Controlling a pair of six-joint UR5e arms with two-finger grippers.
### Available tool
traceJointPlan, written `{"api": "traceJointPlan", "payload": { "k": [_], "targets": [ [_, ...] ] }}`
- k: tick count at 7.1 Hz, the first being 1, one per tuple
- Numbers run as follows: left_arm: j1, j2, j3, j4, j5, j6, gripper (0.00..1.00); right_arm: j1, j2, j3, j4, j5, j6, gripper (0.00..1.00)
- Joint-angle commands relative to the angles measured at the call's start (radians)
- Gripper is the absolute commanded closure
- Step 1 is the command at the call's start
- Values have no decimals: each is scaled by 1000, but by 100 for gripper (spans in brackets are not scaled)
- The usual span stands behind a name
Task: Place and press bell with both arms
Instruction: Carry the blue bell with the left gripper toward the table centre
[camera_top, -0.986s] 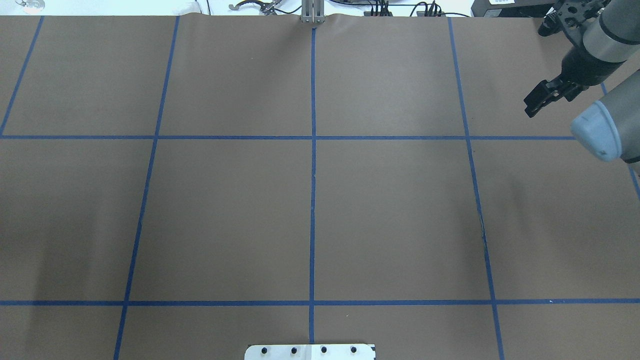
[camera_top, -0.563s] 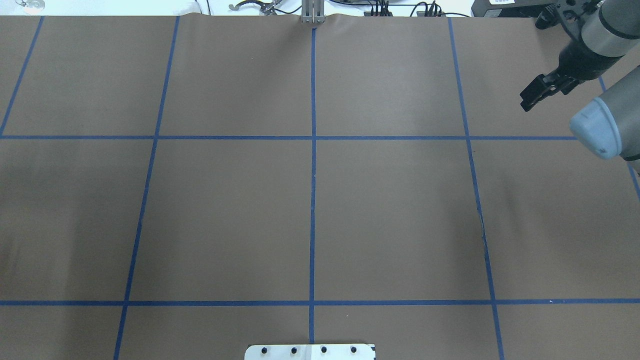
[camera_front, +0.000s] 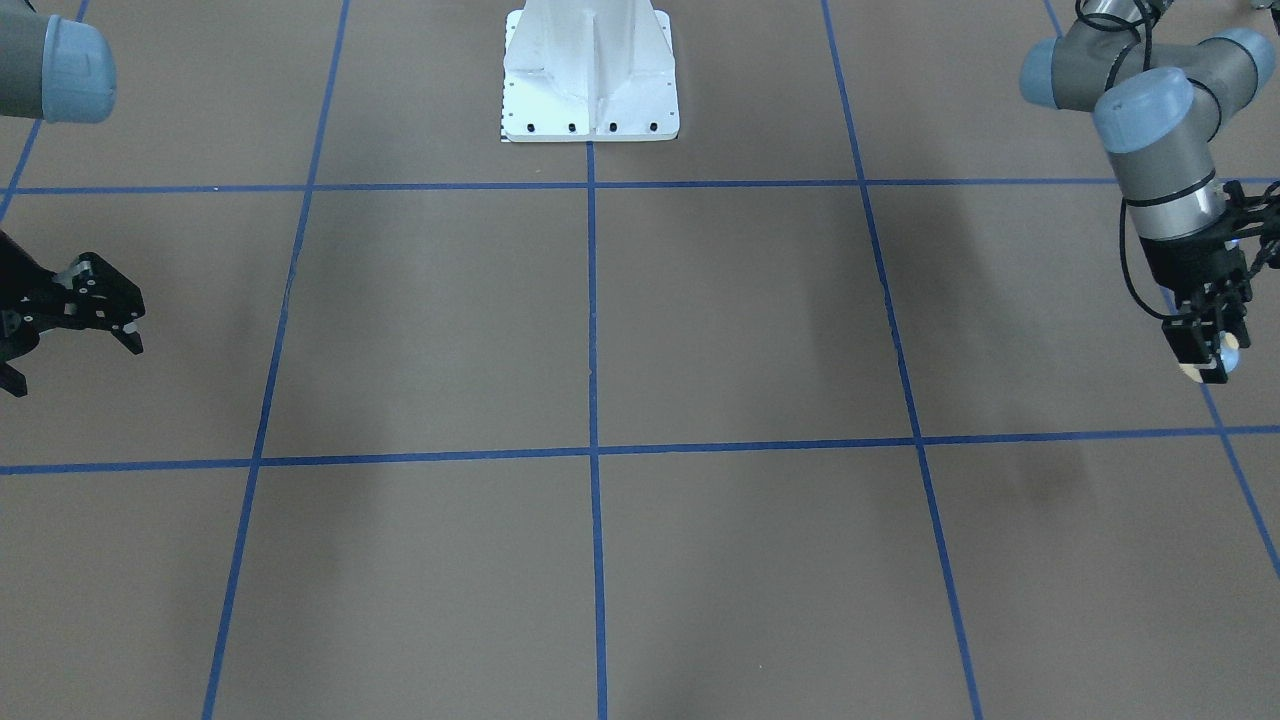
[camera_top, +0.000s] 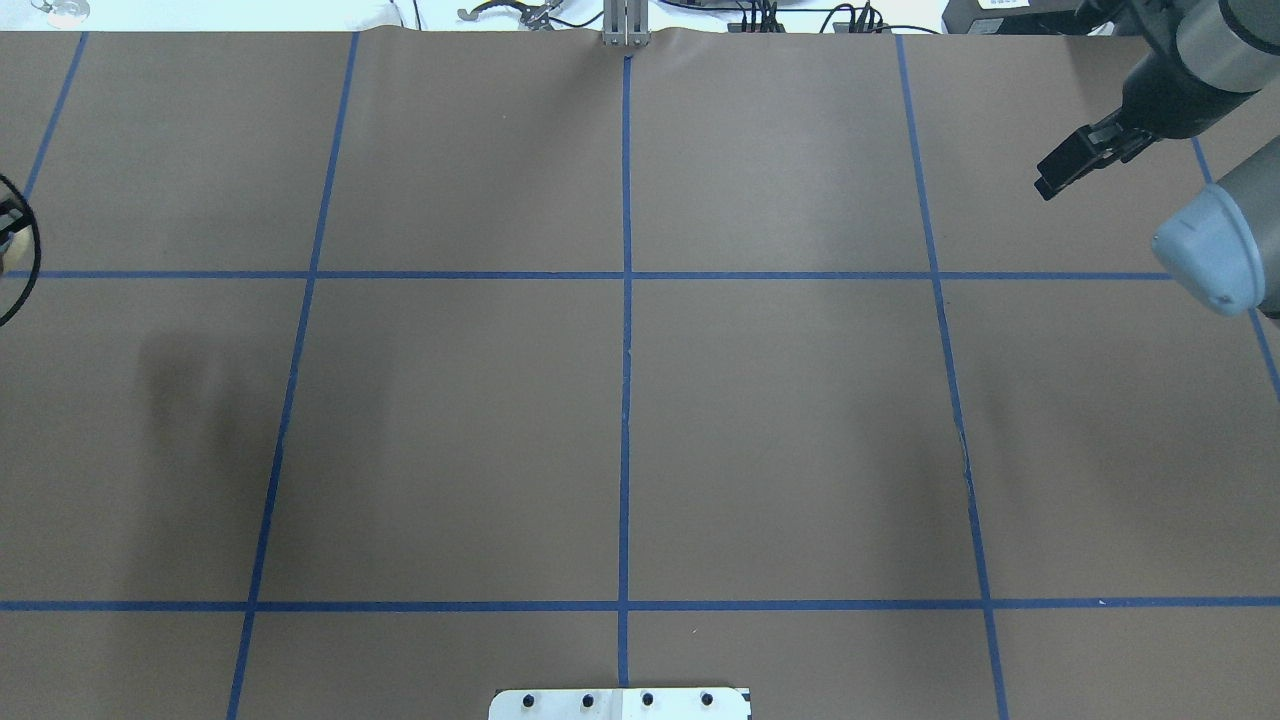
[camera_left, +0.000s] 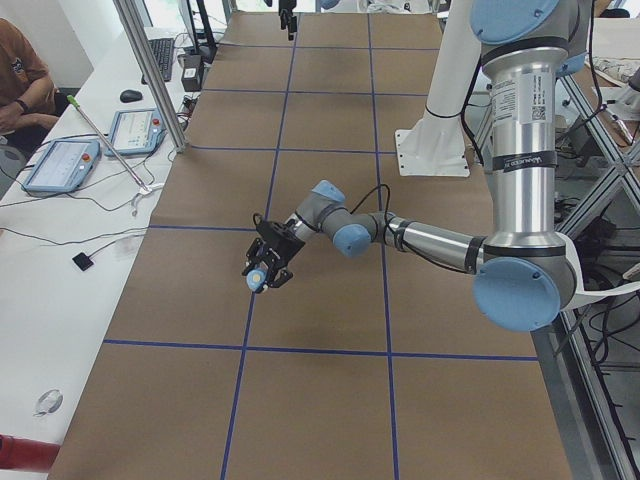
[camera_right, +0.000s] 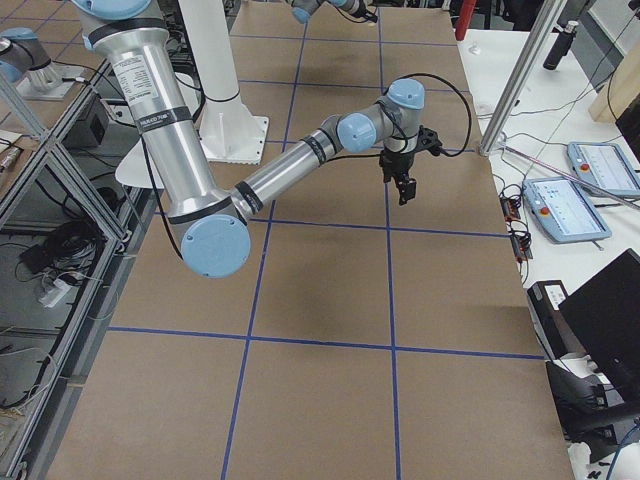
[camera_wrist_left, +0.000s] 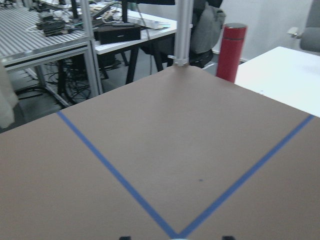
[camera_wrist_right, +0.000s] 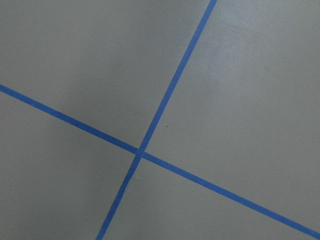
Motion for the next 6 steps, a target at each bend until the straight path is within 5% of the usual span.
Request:
{"api": "traceJointPlan", "payload": {
  "k": [1, 3, 6],
  "targets": [
    [134, -91, 7, -181, 74, 202, 100, 5, 3, 56, 5, 13, 32, 0],
    [282, -228, 16, -193, 169, 362, 100, -10, 2, 64, 6, 25, 36, 0],
    [454, -400, 68, -192, 177, 496, 100, -68, 2, 130, 6, 50, 466, 0]
  ]
}}
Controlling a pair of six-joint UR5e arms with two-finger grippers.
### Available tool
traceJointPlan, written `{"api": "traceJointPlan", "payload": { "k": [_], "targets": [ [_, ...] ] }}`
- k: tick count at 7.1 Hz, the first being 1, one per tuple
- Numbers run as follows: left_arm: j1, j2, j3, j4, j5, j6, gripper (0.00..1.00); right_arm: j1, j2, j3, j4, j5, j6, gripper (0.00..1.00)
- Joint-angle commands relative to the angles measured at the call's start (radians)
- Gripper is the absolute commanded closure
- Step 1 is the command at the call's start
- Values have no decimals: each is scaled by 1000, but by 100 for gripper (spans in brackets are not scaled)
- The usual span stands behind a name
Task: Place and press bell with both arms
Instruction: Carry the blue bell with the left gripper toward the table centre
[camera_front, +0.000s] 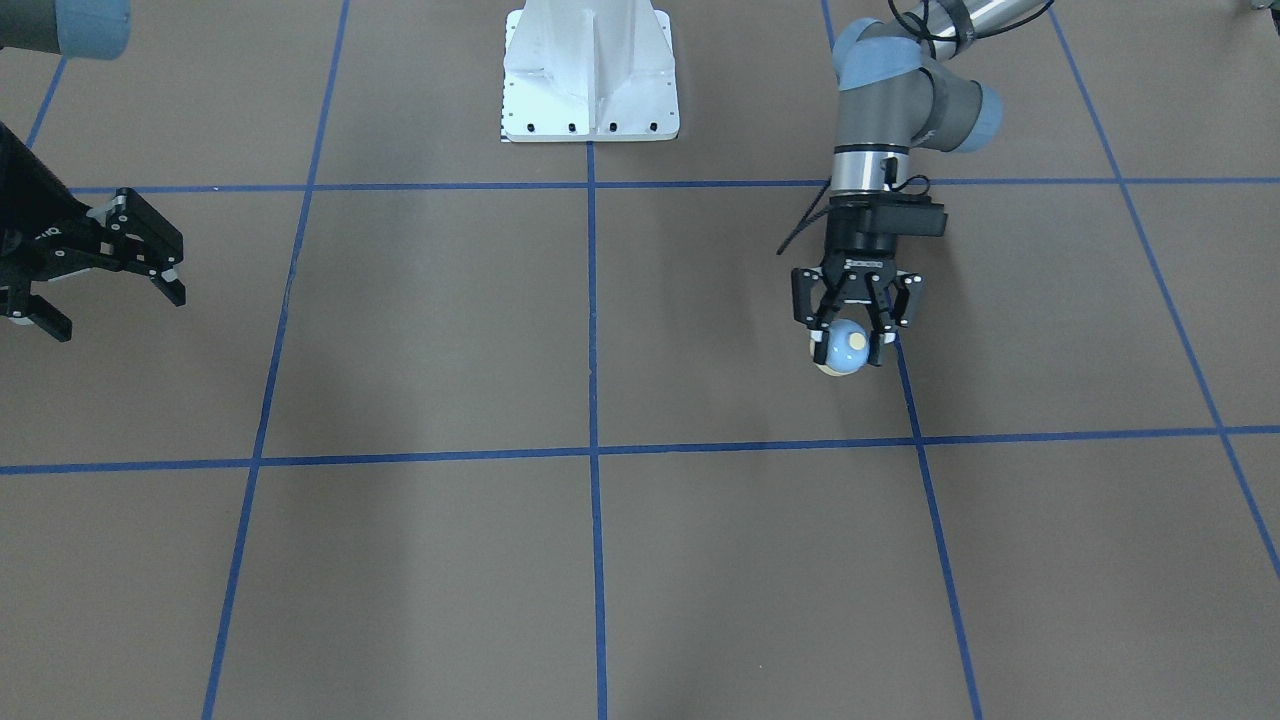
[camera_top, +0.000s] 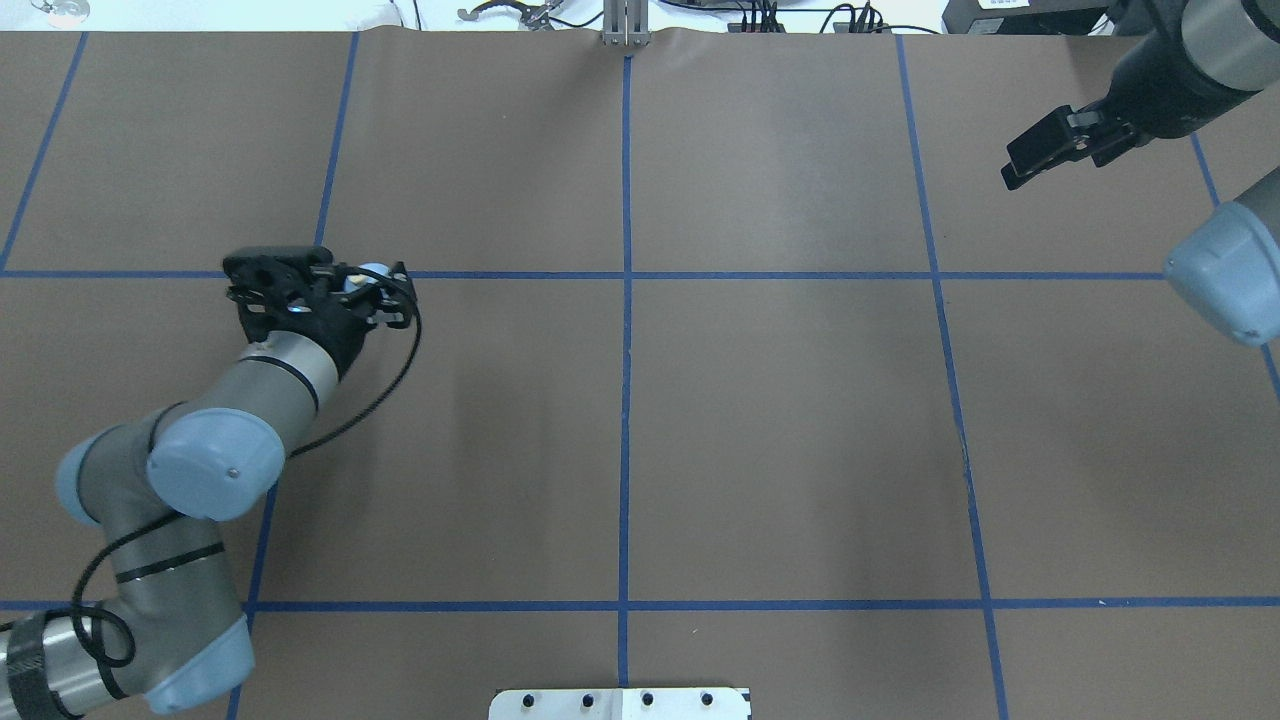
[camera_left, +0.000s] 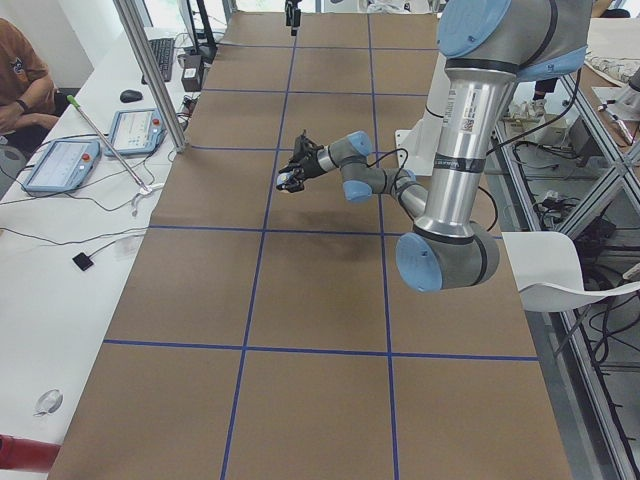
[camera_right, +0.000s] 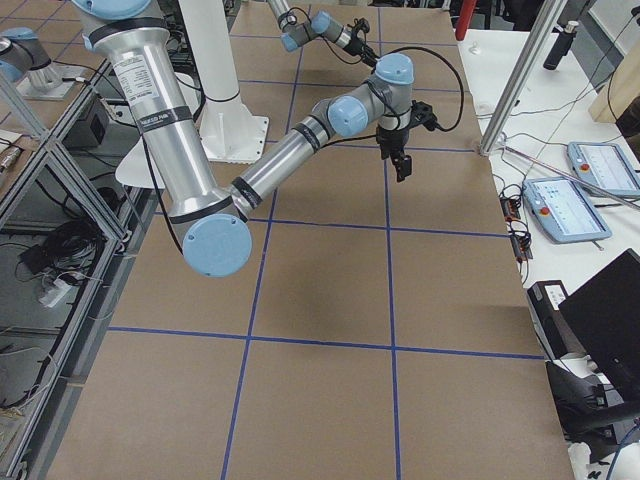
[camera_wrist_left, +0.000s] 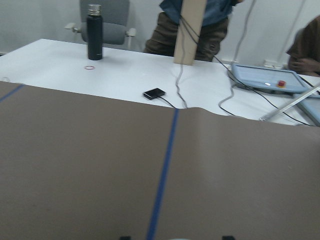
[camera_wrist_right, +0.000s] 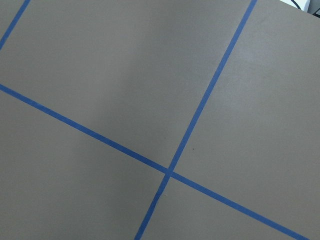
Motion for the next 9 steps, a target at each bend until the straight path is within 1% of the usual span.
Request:
{"api": "traceJointPlan", "payload": {
  "k": [1, 2, 3, 4, 5, 6, 7, 8, 9],
  "targets": [
    [62, -117, 57, -11, 1, 195, 100, -44, 4, 18, 0, 11, 163, 0],
    [62, -134, 70, -57, -2, 240, 100, -67, 10, 32, 0, 14, 165, 0],
    [62, -131, 76, -129, -21, 257, 100, -69, 13, 46, 0, 17, 165, 0],
    [65, -144, 103, -193, -95, 397, 100, -69, 12, 57, 0, 18, 168, 0],
    [68, -214, 169, -268, -125, 474, 100, -84, 13, 61, 0, 20, 189, 0],
    [80, -334, 250, -295, -143, 477, 100, -116, 31, 66, 0, 18, 217, 0],
    [111, -415, 328, -295, -145, 480, 100, -128, 32, 60, 0, 17, 221, 0],
    [111, -457, 381, -298, -147, 510, 100, -128, 24, 57, 0, 11, 221, 0],
    [104, -464, 395, -327, -179, 618, 100, -128, 27, 51, 0, 9, 220, 0]
  ]
}}
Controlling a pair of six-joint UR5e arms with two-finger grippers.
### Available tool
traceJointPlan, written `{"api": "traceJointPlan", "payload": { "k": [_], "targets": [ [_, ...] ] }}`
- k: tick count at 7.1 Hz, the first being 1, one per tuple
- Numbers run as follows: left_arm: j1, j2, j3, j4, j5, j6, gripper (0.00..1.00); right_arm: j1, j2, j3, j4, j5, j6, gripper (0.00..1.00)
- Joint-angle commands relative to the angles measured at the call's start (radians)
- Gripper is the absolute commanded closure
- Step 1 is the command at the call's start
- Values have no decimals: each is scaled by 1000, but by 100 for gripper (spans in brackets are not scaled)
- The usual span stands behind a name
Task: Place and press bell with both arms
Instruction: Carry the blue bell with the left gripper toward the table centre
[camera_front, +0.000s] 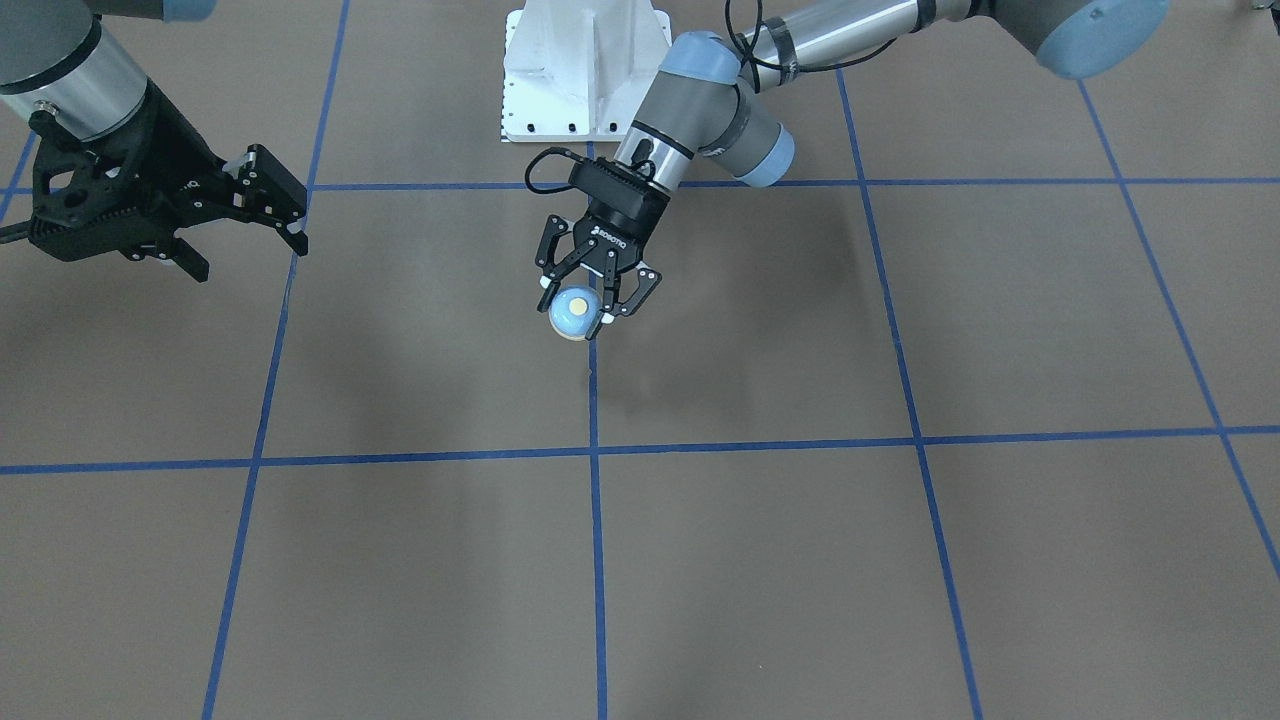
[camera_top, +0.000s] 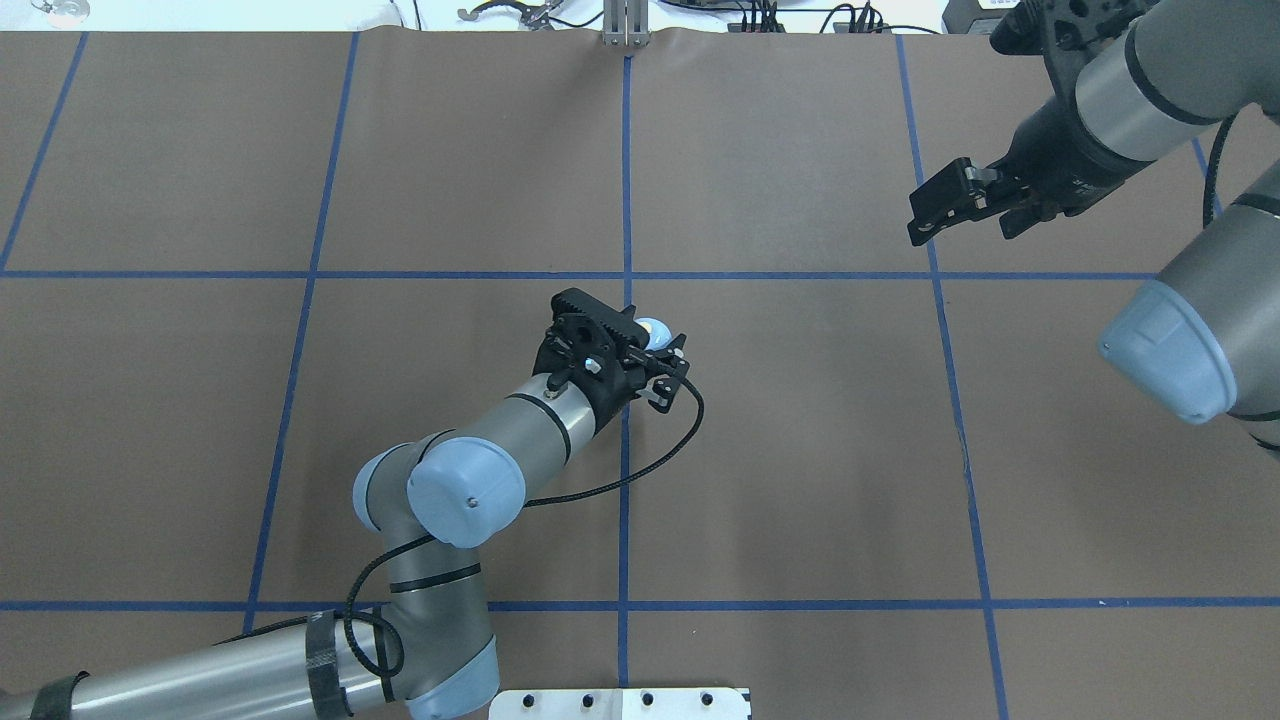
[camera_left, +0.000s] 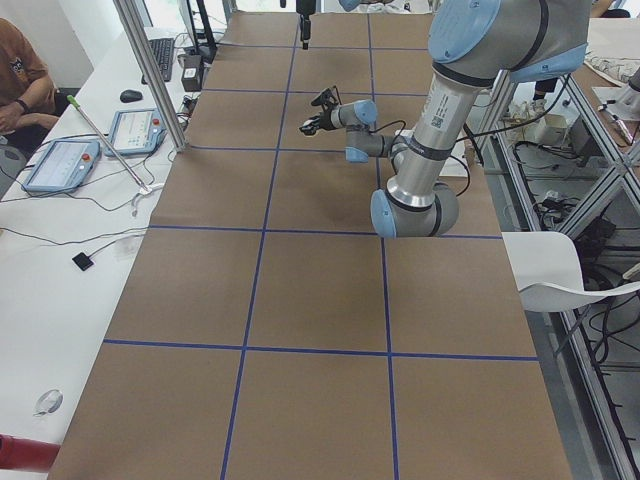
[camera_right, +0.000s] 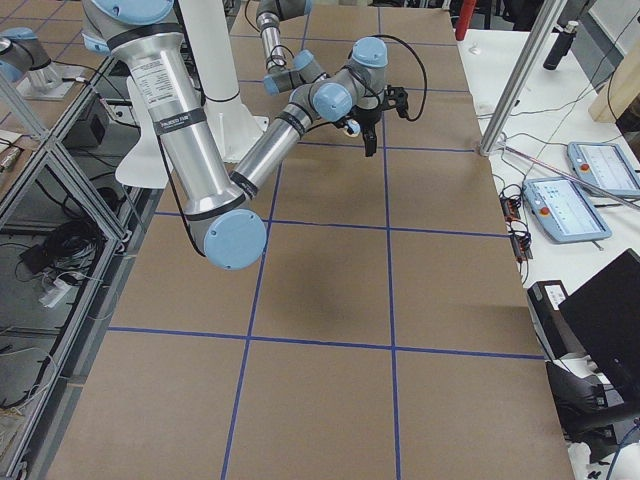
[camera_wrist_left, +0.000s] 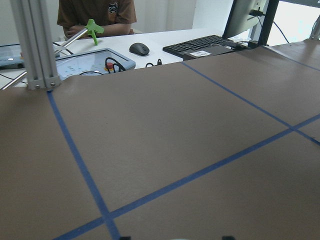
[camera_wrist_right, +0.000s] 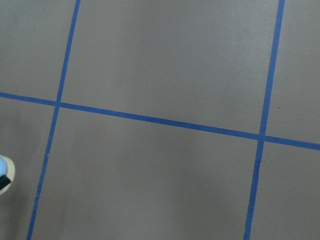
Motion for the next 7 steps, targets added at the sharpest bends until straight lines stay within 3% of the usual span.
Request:
{"api": "traceJointPlan", "payload": {
  "k": [1, 3, 7],
  "targets": [
    [-7, -56, 90, -51, -31, 109, 100, -3, 3, -9, 0, -6, 2, 0],
    [-23, -116, 222, -109, -25, 109, 100, -3, 7, -15, 0, -10, 2, 0],
    [-27, -132, 273, -117, -20, 100, 100, -4, 8, -20, 0, -10, 2, 0]
  ]
}}
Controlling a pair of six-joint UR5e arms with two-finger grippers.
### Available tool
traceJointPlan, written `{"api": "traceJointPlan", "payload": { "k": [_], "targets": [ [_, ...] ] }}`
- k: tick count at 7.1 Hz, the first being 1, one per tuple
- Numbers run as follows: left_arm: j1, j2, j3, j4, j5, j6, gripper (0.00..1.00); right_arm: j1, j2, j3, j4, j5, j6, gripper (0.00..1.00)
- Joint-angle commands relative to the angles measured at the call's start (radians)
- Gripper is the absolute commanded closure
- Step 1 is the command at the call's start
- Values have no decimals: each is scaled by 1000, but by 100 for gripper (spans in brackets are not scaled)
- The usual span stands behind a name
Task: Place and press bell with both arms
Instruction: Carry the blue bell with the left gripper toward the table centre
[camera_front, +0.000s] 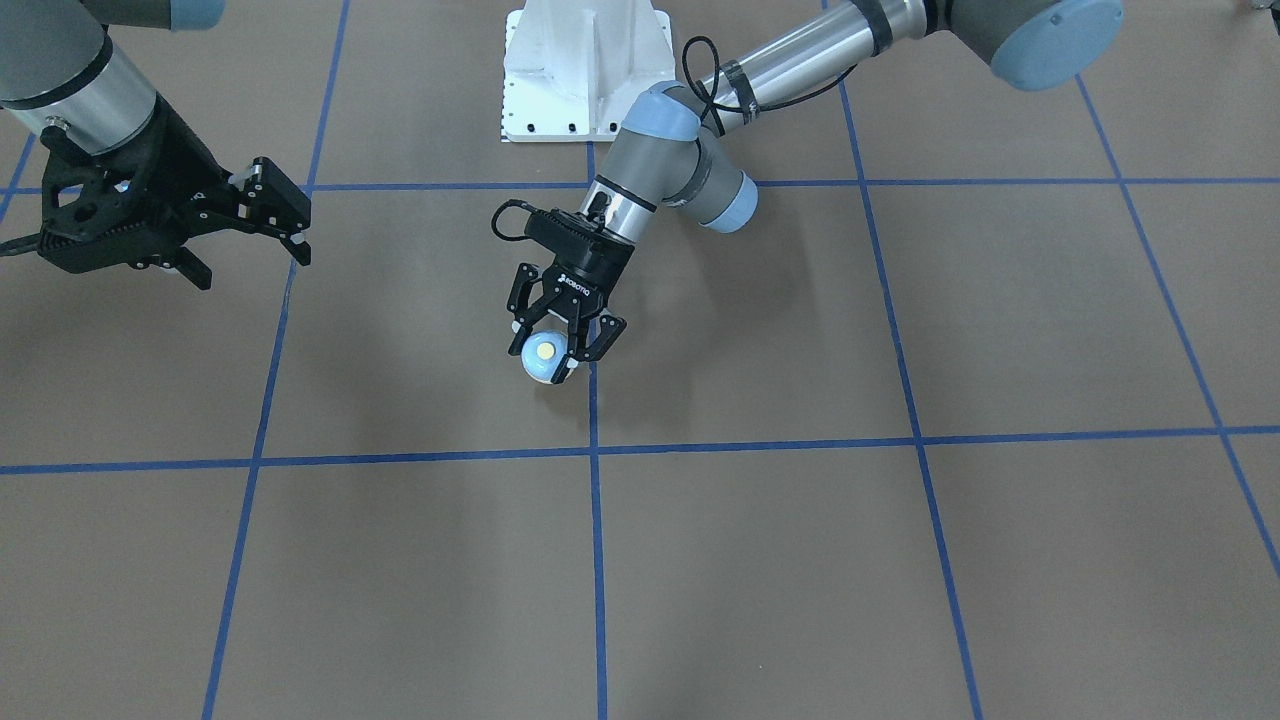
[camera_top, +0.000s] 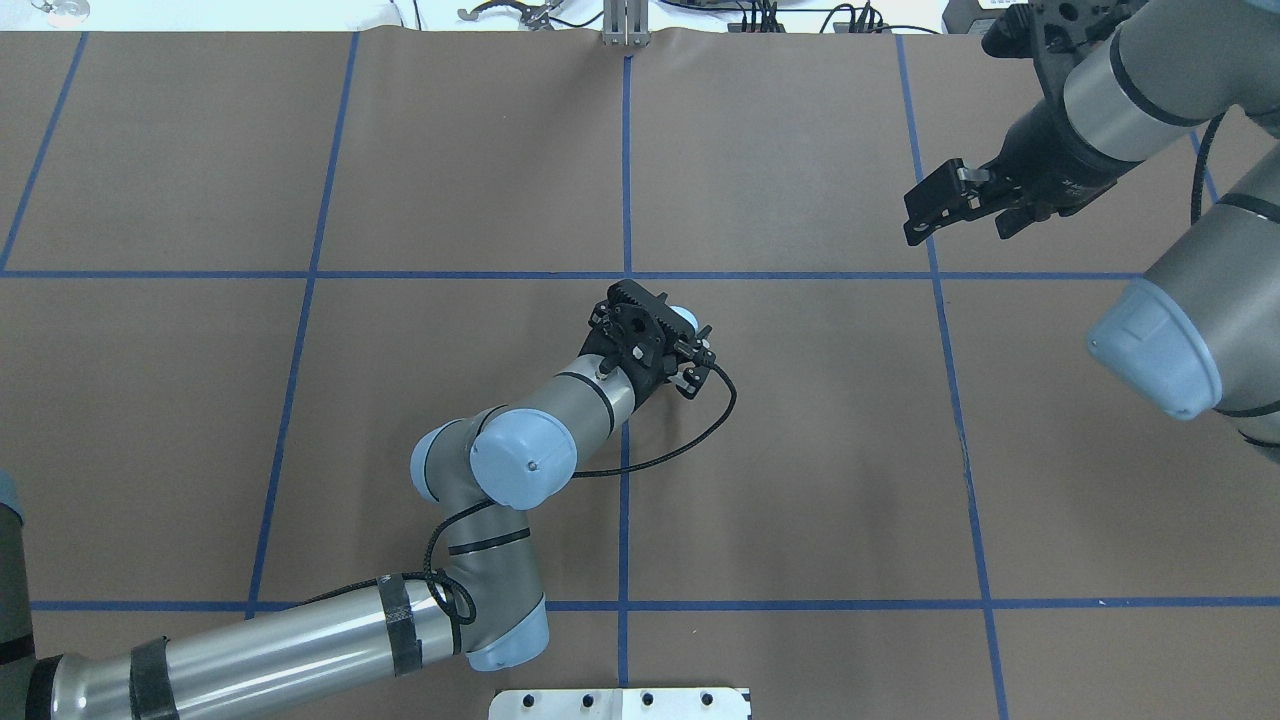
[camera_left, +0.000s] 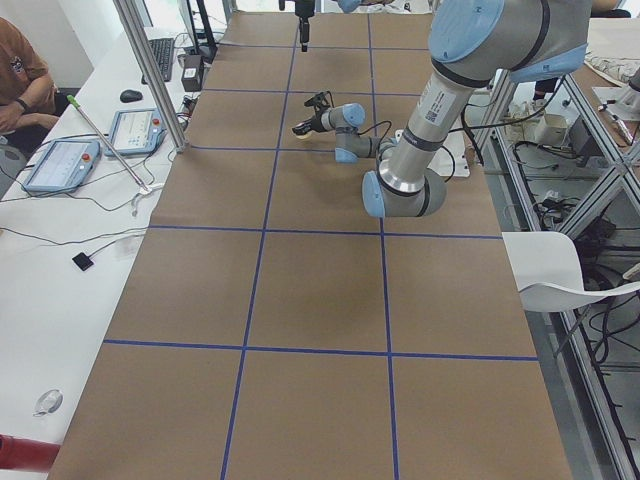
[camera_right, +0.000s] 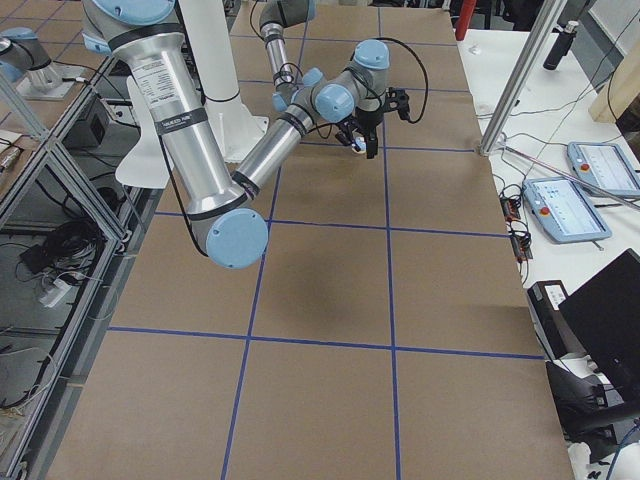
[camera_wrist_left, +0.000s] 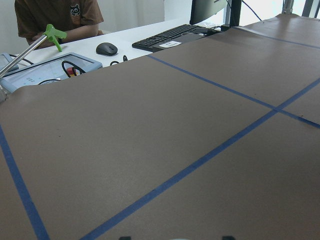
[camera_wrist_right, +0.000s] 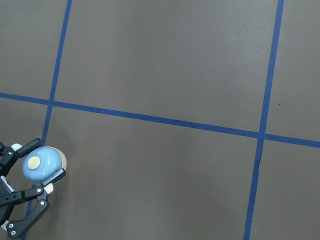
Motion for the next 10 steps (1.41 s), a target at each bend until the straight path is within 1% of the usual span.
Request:
{"api": "traceJointPlan", "payload": {
  "k": [1, 9, 10],
  "targets": [
    [-1, -13, 24, -1, 0, -7, 100, 0, 0, -2, 0, 0, 2, 0],
    [-1, -16, 53, 2, 0, -9, 100, -3, 0, -7, 0, 0, 2, 0],
    [-1, -16, 53, 3, 0, -9, 95, -3, 2, -8, 0, 0, 2, 0]
  ]
}}
